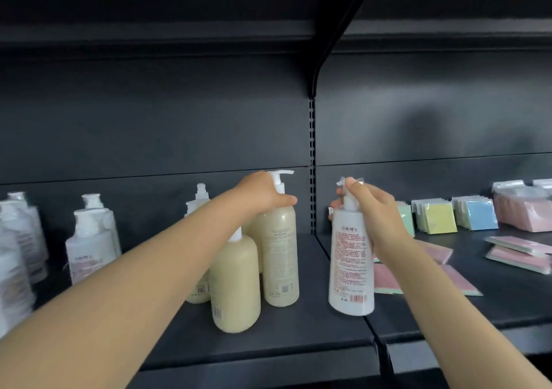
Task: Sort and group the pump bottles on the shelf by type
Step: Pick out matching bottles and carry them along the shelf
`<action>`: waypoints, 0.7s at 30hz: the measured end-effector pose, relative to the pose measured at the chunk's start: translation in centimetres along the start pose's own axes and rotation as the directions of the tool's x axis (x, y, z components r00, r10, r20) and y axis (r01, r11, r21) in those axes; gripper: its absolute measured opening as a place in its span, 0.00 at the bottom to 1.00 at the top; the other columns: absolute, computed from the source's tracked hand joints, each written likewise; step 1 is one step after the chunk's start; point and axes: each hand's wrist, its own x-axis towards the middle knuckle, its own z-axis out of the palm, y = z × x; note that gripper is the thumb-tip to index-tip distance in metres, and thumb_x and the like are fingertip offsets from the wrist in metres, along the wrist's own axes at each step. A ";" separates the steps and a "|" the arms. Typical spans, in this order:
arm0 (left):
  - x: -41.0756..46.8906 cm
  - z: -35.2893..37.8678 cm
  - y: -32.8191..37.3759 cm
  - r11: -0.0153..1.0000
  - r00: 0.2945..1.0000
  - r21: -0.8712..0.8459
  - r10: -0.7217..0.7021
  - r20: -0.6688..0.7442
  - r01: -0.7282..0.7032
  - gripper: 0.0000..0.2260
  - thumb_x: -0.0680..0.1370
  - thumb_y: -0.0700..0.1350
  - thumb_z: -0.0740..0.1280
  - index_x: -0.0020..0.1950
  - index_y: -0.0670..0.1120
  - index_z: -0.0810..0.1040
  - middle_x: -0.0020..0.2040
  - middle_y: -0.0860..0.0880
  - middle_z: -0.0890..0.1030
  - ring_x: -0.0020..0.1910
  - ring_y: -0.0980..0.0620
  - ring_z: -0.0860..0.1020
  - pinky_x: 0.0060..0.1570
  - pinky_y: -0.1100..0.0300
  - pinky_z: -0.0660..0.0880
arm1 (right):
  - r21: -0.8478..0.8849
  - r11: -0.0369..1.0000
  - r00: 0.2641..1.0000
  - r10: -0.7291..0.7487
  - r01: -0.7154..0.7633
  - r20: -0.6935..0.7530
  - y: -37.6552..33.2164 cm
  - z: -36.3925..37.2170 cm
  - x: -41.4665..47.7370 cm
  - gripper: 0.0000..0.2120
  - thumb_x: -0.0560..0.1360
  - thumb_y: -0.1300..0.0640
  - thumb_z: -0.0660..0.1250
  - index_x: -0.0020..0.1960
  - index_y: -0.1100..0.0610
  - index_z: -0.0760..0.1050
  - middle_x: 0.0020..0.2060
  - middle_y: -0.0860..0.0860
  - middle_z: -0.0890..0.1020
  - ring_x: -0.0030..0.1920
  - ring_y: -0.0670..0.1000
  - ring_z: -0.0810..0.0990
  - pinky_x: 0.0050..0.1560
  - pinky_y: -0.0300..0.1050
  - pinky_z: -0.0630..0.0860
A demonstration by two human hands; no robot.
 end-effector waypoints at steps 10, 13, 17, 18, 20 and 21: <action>-1.1 6.3 1.2 0.900 0.968 -0.435 -0.127 -0.217 0.020 0.25 0.73 0.48 0.70 0.64 0.45 0.62 0.58 0.44 0.74 0.53 0.44 0.75 0.43 0.57 0.68 | -0.034 0.999 0.996 0.004 -0.007 -0.094 0.1 -0.3 -1.0 0.12 0.75 0.45 0.65 0.41 0.53 0.79 0.35 0.50 0.83 0.29 0.48 0.79 0.37 0.45 0.77; -1.6 8.5 0.9 0.867 0.958 -0.496 -0.106 -0.267 -0.043 0.26 0.73 0.52 0.69 0.66 0.48 0.62 0.58 0.44 0.74 0.51 0.46 0.74 0.45 0.58 0.67 | -0.026 1.000 0.992 -0.012 0.008 -0.129 -0.1 0.0 -1.3 0.13 0.75 0.46 0.64 0.41 0.54 0.78 0.31 0.49 0.82 0.27 0.45 0.78 0.34 0.42 0.77; -2.0 9.6 0.7 0.830 0.924 -0.536 -0.075 -0.376 -0.151 0.28 0.72 0.51 0.70 0.68 0.47 0.63 0.60 0.45 0.73 0.58 0.45 0.72 0.51 0.56 0.70 | -0.045 0.999 0.991 -0.018 0.012 -0.129 -0.3 0.3 -2.0 0.13 0.75 0.46 0.64 0.42 0.55 0.78 0.33 0.49 0.82 0.30 0.47 0.78 0.38 0.46 0.77; -2.2 9.7 0.6 0.822 0.919 -0.543 -0.065 -0.388 -0.171 0.28 0.72 0.51 0.70 0.68 0.47 0.63 0.60 0.45 0.73 0.58 0.45 0.72 0.52 0.56 0.70 | -0.061 0.998 0.992 -0.026 0.019 -0.125 -0.3 0.3 -2.2 0.13 0.75 0.46 0.63 0.42 0.54 0.78 0.33 0.50 0.82 0.31 0.48 0.78 0.39 0.46 0.77; -2.5 9.7 0.4 0.809 0.918 -0.555 -0.051 -0.394 -0.193 0.28 0.72 0.51 0.70 0.68 0.47 0.63 0.60 0.45 0.73 0.58 0.46 0.72 0.51 0.57 0.68 | -0.086 0.996 0.991 -0.050 0.039 -0.121 -0.3 0.3 -2.9 0.13 0.76 0.46 0.63 0.41 0.54 0.78 0.33 0.49 0.82 0.32 0.49 0.78 0.41 0.47 0.77; -2.8 9.6 0.3 0.802 0.917 -0.561 -0.045 -0.395 -0.203 0.28 0.72 0.51 0.70 0.68 0.47 0.63 0.60 0.45 0.73 0.58 0.46 0.72 0.51 0.58 0.68 | -0.094 0.995 0.991 -0.055 0.044 -0.124 -0.4 0.3 -3.2 0.13 0.76 0.46 0.63 0.41 0.54 0.78 0.32 0.49 0.82 0.32 0.49 0.78 0.42 0.49 0.77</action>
